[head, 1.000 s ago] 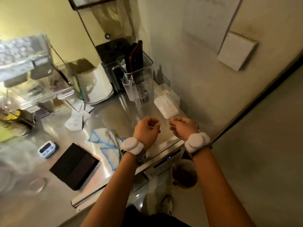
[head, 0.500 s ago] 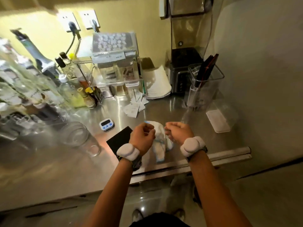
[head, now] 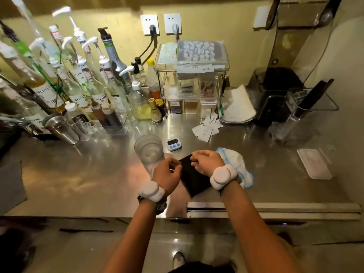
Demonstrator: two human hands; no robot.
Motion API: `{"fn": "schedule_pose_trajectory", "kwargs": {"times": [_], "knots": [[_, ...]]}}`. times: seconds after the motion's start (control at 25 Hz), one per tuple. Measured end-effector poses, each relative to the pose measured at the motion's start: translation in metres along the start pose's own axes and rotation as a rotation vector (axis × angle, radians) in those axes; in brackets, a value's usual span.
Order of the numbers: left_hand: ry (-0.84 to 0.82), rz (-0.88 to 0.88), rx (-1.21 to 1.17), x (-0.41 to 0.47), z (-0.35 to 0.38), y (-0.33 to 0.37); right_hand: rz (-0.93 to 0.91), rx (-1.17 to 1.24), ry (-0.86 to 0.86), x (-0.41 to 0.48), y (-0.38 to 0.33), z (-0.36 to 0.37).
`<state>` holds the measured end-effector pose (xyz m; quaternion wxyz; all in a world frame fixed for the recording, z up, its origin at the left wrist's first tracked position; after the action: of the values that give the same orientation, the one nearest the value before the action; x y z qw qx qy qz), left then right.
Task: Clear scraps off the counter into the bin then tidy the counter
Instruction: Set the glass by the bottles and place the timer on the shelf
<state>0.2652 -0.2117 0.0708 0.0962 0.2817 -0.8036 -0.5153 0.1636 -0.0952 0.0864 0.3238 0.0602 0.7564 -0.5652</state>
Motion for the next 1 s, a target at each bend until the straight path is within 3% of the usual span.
{"fn": "schedule_pose_trajectory", "kwargs": {"times": [0.24,0.48,0.76,1.0], "knots": [[0.058,-0.133,0.198,-0.001,-0.031,-0.034,-0.016,-0.067,-0.073,0.018,0.005,0.054],[0.223,-0.397,0.115,0.013,-0.053,-0.056,-0.014,0.021,-0.233,0.032,0.000,0.075],[0.334,-0.299,-0.024,0.028,-0.059,-0.053,-0.003,-0.002,-0.348,0.054,0.000,0.088],[0.310,-0.264,-0.014,0.057,-0.072,-0.059,-0.047,-0.059,-0.285,0.074,-0.008,0.108]]}}
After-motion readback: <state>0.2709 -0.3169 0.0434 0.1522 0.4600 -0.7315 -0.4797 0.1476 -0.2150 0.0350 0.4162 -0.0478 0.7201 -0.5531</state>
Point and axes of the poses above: each hand's wrist, its own x-axis towards the middle knuckle, its own z-axis out of the palm, y = z × x, the point moved 1 cm from there along x, towards the middle knuckle, and after that the axes turned 7 degrees about -x, right-handed, at the moved point
